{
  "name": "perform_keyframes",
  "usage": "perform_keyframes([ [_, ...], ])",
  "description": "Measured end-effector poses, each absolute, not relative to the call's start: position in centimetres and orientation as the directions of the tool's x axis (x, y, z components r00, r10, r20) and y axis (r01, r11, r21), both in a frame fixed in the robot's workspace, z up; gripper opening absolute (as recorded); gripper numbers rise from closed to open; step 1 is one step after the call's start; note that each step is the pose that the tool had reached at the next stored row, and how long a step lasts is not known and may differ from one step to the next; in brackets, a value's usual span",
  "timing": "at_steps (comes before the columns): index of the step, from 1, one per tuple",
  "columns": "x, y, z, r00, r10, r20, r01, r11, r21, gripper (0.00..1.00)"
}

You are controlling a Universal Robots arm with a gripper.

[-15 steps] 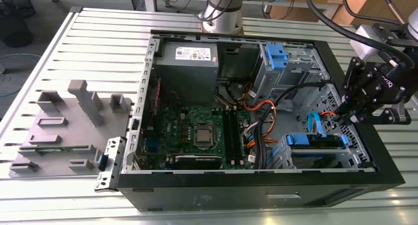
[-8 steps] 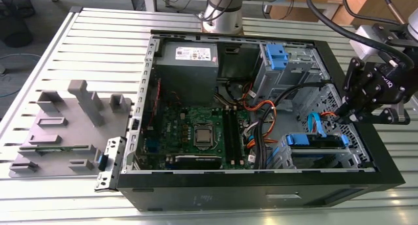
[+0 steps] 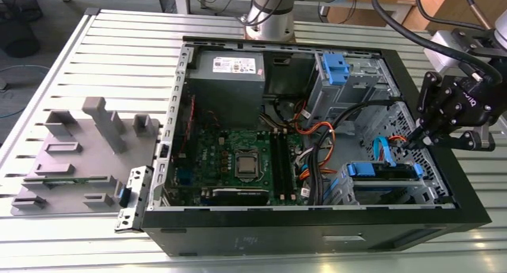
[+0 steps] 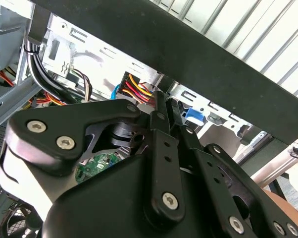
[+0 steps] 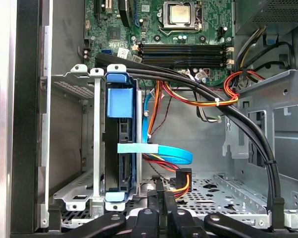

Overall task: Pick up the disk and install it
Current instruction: 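Insert the second disk wire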

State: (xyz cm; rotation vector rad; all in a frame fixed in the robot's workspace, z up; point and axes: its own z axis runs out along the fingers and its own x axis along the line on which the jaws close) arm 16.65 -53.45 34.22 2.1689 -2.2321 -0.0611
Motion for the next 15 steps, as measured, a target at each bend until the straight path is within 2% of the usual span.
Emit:
perform_keyframes([
  [15, 15.2, -53.6, 34.2, -0.029, -1.000, -0.007, -0.998, 0.028, 0.048, 0.16],
])
